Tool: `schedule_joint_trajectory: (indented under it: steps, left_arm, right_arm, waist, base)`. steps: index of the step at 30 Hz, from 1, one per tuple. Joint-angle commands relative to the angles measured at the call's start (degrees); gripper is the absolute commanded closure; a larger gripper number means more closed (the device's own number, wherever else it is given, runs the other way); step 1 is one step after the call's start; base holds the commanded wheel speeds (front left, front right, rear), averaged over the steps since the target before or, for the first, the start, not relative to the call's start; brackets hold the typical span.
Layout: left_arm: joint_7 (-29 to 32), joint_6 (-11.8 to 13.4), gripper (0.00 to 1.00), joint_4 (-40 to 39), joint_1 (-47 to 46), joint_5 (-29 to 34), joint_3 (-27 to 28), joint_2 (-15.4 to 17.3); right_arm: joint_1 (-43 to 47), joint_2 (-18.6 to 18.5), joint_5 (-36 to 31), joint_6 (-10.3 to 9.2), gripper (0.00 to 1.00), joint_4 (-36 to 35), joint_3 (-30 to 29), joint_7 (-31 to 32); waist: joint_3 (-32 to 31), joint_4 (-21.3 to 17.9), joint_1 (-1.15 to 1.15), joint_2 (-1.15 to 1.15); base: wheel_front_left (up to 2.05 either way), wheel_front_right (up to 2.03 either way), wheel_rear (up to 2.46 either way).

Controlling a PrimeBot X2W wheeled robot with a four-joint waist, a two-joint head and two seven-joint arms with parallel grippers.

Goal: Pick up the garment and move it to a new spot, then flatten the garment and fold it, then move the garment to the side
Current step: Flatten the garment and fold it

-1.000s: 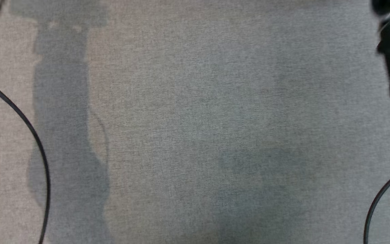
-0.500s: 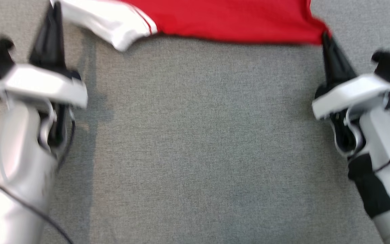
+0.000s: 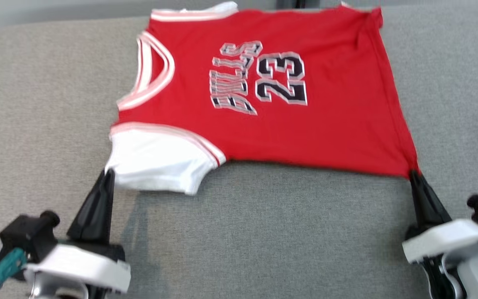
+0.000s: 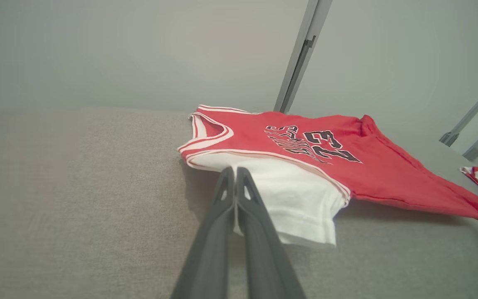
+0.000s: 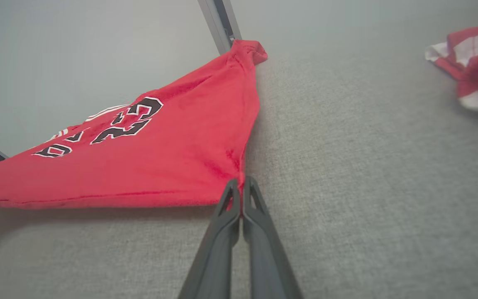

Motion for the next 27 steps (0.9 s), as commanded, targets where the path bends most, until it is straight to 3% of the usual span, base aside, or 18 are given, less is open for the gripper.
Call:
schedule_joint_trajectory:
  steps: [1,9,17,23,27]
  left_arm:
    - [2.0,1.7,1.0,-3.8,3.1,-0.5,0.4,1.0]
    - [9.9,6.9,1.0,-15.4,12.7,0.2,-0.6,3.7]
    - [15.1,10.1,1.0,-23.2,17.9,-0.2,-0.6,5.5]
    - [16.3,8.9,1.0,-22.7,15.5,-0.6,0.2,7.1]
    - [16.3,6.8,1.0,-21.5,10.9,-1.7,0.6,7.2]
  right_arm:
    - [3.1,-0.8,-0.3,-0.02,1.0,-1.4,-0.9,-0.1]
    - [12.2,-1.1,-2.5,-0.02,1.0,-6.8,-6.1,3.4]
    - [21.4,2.7,-6.4,-0.02,1.0,-16.0,-13.8,10.0]
    - [21.8,4.7,-9.8,-0.02,1.0,-22.3,-15.3,16.3]
    - [19.3,5.2,-10.7,-0.02,1.0,-25.9,-16.1,21.0]
  waist:
    - [-1.9,0.7,0.0,0.0]
    - [-4.4,2.0,0.0,0.0]
    - [-5.1,3.0,0.0,0.0]
    - [-3.8,1.4,0.0,0.0]
    - [-2.2,0.2,0.0,0.0]
  base:
    - [0.0,0.0,0.0]
    - [0.0,0.0,0.0]
    - [0.0,0.0,0.0]
    - [0.0,0.0,0.0]
    - [0.0,0.0,0.0]
